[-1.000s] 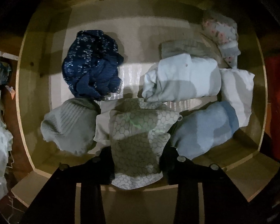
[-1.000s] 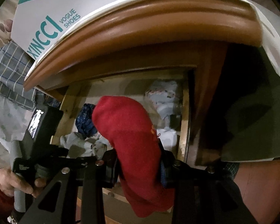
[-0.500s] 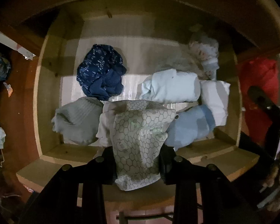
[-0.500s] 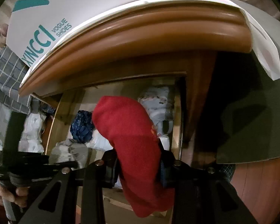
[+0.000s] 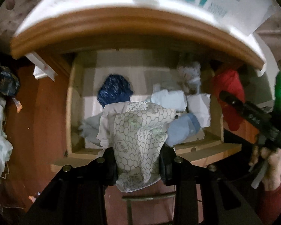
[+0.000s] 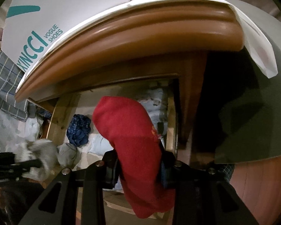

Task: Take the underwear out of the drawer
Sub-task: 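Lift the hexagon-print garment with the left gripper and carry it into the shoe box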

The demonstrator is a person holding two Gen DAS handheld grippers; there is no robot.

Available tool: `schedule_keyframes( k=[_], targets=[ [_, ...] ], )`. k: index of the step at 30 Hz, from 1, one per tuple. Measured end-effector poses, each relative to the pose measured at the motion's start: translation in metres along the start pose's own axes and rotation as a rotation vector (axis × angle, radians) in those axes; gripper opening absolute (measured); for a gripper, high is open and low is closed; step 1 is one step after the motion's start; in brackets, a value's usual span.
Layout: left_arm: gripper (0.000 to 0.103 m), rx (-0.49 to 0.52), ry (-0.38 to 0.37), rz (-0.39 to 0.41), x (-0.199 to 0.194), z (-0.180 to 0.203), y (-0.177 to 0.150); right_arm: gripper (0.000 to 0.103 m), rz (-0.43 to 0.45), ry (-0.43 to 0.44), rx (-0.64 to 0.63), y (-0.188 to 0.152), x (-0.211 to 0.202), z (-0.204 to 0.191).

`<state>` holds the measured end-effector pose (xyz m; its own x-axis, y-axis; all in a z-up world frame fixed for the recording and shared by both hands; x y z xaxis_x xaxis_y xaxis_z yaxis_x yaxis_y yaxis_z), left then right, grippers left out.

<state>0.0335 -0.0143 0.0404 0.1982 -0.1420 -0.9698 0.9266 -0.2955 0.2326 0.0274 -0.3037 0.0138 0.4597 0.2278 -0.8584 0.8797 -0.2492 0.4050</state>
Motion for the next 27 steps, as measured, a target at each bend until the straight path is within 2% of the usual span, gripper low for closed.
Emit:
schedule_keyframes(
  k=[6,14,19,27],
  targets=[
    [0.030,-0.032,0.026,0.111,-0.043,-0.022,0.001,0.033,0.003,-0.036,-0.005,0.000,0.001,-0.001],
    [0.030,-0.082,0.043,0.242,-0.098,-0.047,0.011,0.033,0.022,-0.132,-0.049,0.003,0.003,-0.004],
    [0.030,-0.118,0.050,0.302,-0.126,-0.058,0.021,0.033,0.046,-0.223,-0.067,0.005,0.003,-0.002],
    [0.030,-0.120,0.047,0.394,-0.178,-0.061,0.048,0.033,0.031,-0.239,-0.044,0.008,0.012,0.010]
  ],
)
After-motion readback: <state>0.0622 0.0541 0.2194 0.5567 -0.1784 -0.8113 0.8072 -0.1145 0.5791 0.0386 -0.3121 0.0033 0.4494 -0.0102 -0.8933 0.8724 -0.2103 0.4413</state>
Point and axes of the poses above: each gripper's, at about its wrist camera, not at the fingertips, and x roughly the way its jaws point, z to its right, y to its top, the point moved 2 cm from there along x, roughly the way its jaws point, and after that the axes turned 4 degrees about y, right-handed, at the moved point
